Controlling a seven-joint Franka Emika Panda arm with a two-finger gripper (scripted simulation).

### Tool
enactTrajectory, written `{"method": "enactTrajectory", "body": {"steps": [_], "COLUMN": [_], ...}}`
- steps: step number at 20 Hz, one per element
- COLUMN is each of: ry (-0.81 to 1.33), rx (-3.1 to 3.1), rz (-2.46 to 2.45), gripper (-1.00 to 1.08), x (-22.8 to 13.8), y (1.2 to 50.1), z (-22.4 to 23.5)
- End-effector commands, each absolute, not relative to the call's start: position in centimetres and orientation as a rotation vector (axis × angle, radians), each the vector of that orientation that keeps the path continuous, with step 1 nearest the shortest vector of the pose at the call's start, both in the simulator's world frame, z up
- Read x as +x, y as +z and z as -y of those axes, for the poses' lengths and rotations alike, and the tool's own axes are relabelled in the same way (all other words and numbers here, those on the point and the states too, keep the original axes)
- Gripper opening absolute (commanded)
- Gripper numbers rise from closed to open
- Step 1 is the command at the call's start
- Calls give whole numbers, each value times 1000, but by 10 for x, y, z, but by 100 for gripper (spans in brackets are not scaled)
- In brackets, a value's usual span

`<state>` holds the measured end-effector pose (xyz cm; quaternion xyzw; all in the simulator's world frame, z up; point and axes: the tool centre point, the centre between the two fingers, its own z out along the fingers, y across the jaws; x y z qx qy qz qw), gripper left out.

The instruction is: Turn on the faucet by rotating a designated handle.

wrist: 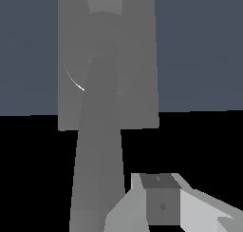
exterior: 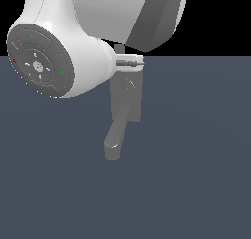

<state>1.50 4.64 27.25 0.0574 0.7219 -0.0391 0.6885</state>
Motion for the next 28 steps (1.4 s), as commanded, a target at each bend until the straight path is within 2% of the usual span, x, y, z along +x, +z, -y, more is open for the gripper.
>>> {"method": "enactTrajectory", "body": {"steps": [1, 8, 9, 28], "ry": [-102, -101, -81, -100], "rx": [143, 144, 155, 144], "rz": [-1576, -1566, -1594, -1567], "gripper": [-100, -100, -100, -100], "x": [21, 19, 13, 9], "y": [293, 303, 280, 282], "z": [-26, -3, -17, 60]}}
